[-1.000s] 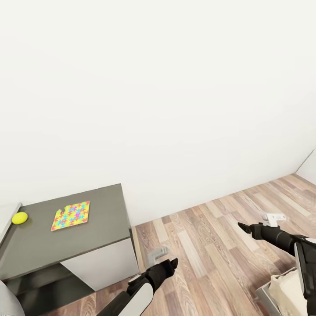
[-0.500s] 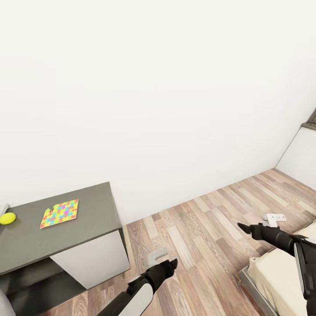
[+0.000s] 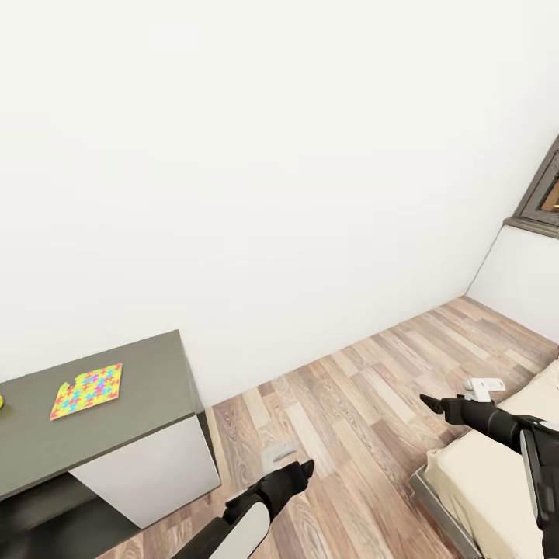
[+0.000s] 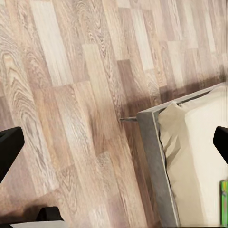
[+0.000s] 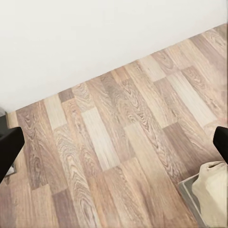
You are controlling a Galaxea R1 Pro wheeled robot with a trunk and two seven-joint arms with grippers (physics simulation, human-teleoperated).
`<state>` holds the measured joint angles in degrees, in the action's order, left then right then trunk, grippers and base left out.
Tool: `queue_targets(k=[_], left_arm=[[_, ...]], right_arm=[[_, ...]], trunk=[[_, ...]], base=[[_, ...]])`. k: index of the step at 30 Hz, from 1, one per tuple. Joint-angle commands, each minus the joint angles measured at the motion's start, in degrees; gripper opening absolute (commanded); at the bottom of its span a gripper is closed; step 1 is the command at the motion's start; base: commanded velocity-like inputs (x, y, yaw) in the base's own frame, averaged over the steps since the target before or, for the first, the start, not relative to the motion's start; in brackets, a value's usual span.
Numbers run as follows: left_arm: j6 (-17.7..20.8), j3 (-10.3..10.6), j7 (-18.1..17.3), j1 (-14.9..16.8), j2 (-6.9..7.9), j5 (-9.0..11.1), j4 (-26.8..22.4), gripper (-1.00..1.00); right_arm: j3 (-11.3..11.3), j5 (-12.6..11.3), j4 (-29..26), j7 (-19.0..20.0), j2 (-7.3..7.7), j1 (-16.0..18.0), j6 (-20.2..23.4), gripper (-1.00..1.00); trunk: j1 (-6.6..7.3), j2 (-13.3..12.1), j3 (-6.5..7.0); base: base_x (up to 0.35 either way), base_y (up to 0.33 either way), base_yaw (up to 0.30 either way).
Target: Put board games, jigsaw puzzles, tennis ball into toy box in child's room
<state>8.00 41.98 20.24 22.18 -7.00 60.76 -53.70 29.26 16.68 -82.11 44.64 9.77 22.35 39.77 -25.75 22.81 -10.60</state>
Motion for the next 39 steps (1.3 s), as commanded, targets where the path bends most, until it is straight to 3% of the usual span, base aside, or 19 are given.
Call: queue_targets(k=[1, 16, 23, 39], left_arm=[[0.1, 0.1, -0.1, 0.1, 0.07, 0.4, -0.1, 1.00], [0.1, 0.1, -1.0, 0.1, 0.22, -0.1, -0.1, 1.00], [0.1, -0.2, -1.0, 0.1, 0.43, 0.3, 0.0, 1.00], [0.1, -0.5, -1.0, 0.1, 0.58, 0.3, -0.1, 1.00]], right_arm=[[0.1, 0.6, -0.1, 0.7, -0.01, 0.1, 0.1, 1.00], [0.0, 0.6, -0.1, 0.8, -0.01, 0.1, 0.0, 1.00], [-3.6, 1.2, 0.5, 0.4, -0.01, 0.1, 0.1, 1.00], [-4.6, 1.2, 1.7, 0.4, -0.01, 0.1, 0.1, 1.00]], trunk=[[-0.04, 0.1, -0.03], [-0.04, 0.1, 1.26], [-0.04, 0.1, 1.86], [-0.04, 0.1, 3.24]], base=[[0.000, 0.000, -0.142], [0.000, 0.000, -0.140], [0.000, 0.000, -0.139], [0.000, 0.000, -0.139]])
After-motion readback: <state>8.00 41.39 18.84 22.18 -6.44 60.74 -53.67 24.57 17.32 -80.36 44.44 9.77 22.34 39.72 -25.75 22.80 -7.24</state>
